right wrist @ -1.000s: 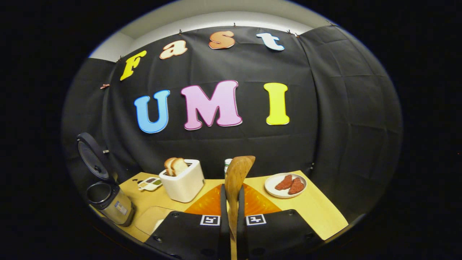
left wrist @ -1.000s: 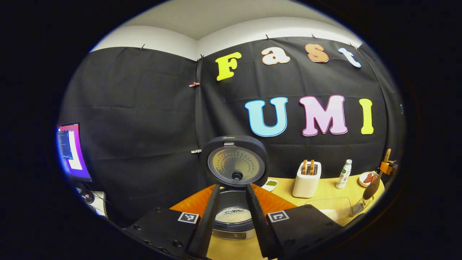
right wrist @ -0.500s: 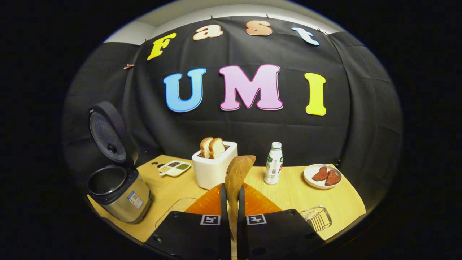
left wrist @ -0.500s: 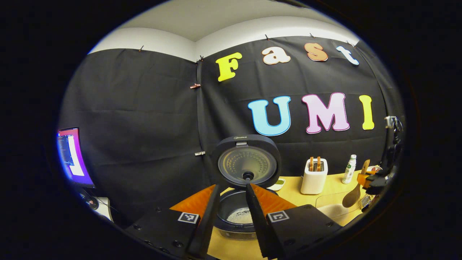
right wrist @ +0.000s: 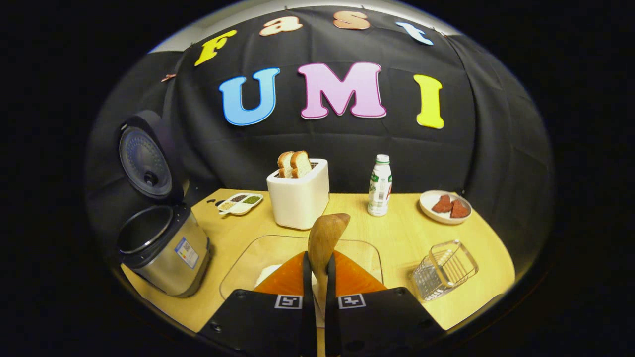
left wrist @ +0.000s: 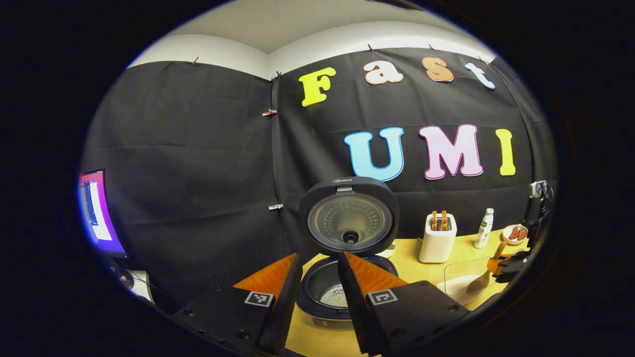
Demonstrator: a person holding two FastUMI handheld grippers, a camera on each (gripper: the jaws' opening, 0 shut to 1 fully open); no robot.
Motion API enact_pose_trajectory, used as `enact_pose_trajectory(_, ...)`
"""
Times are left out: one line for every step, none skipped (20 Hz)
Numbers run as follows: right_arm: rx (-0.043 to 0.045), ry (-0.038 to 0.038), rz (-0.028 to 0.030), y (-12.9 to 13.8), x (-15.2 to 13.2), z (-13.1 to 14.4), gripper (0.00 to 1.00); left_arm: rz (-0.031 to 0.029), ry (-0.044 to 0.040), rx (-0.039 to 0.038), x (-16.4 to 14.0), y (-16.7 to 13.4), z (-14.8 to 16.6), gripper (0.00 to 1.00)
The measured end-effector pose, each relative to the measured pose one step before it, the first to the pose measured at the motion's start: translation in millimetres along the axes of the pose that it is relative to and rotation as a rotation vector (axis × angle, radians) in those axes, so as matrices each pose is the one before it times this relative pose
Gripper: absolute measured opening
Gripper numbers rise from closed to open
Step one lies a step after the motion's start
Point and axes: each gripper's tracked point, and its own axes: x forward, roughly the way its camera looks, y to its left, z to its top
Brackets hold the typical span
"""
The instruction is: Close the left gripper, press the button to open the rice cooker; take a wooden spoon from the chopstick holder with the right hand, scoop a spoonful of rice and pour it into the rice cooker, then put the wooden spoon back into the chopstick holder.
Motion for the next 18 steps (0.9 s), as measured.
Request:
enact_pose_trajectory(0.05041, 0.01807, -0.00611, 2.76, -2.79, -1.97, 0.12, -0.00598, -0.00103, 0.00092, 1.12, 0.00, -1.12, 0.55)
enact_pose_trajectory(0.03758, 0.00832, -0.00613, 1.57, -1.58, -1.31, 0.11, -0.00234, -0.00057, 0.00329, 0.49, 0.65, -0.65, 0.54)
enact_pose_trajectory(0.02547, 0.00824, -0.00037, 4.14, 0.29, -0.72, 0.11, -0.00150, -0.00084, 0.00147, 0.73, 1.56, -1.43, 0.55)
enact_pose_trajectory(0.01768, 0.00997, 0.00756, 5.21, 1.05, -1.88, 0.11, -0.00139, 0.00067, -0.00222, 0.64, 1.15, -0.42, 0.55)
enact_pose_trajectory(0.02294, 0.01221, 0.01166, 7.25, 0.64, -3.25, 0.12, -0.00056, 0.00124, -0.00421, 0.15, 0.91, -0.25, 0.55)
enact_pose_trajectory(0.02357, 0.00605, 0.01450, 7.48, 1.11, -1.43, 0.11, 0.00149, 0.00191, -0.00237, -0.41, 1.12, -0.90, 0.54)
enact_pose_trajectory(0.02685, 0.00535, 0.01199, 6.77, 1.82, -1.30, 0.11, -0.00023, 0.00487, 0.00101, -0.96, 0.55, -2.60, 0.55)
enact_pose_trajectory(0.02352, 0.00068, 0.00389, 4.44, 1.65, -0.77, 0.11, 0.00116, 0.00311, 0.00353, -1.00, 0.74, -1.40, 0.54)
enact_pose_trajectory(0.01653, 0.00041, 0.00148, 4.03, 2.58, 0.30, 0.11, -0.00105, 0.00061, 0.00509, -1.17, 0.47, -0.79, 0.54)
enact_pose_trajectory(0.01614, 0.00073, 0.00207, 4.07, 0.75, -0.16, 0.12, 0.00086, -0.00207, 0.00612, -1.06, 1.01, 0.65, 0.55)
enact_pose_trajectory(0.02960, 0.00134, 0.00800, 3.93, 0.97, 0.48, 0.11, 0.00012, -0.00199, 0.00783, -1.20, 0.50, 0.88, 0.55)
enact_pose_trajectory(0.03742, 0.00029, 0.00614, 2.31, 0.67, 0.56, 0.11, 0.00104, -0.00131, 0.00724, -0.91, 0.59, 0.06, 0.55)
enact_pose_trajectory(0.02400, -0.00659, -0.00957, -2.05, -0.21, 2.49, 0.11, 0.00090, -0.00038, 0.00581, -1.26, 1.22, -0.54, 0.55)
enact_pose_trajectory(0.02159, -0.00664, -0.00242, -2.40, -0.13, 3.54, 0.11, 0.00044, 0.00115, 0.00100, 0.13, -0.18, -0.16, 0.54)
enact_pose_trajectory(0.02534, -0.00375, -0.00301, -3.10, -0.46, 1.95, 0.11, 0.00039, 0.00229, -0.00379, -1.59, 1.03, -0.28, 0.51)
enact_pose_trajectory(0.02651, -0.00476, -0.00480, -3.71, -0.02, 2.64, 0.11, 0.00126, 0.00349, -0.00579, -0.72, 0.74, -0.15, 0.54)
enact_pose_trajectory(0.02775, -0.00675, -0.00443, -3.71, -2.19, 3.77, 0.11, 0.00262, 0.00389, -0.00282, -1.16, -0.47, -1.09, 0.55)
enact_pose_trajectory(0.01977, -0.01209, -0.00343, -3.12, -2.03, 5.41, 0.11, 0.00350, 0.00311, 0.00102, 0.16, 0.54, -0.69, 0.54)
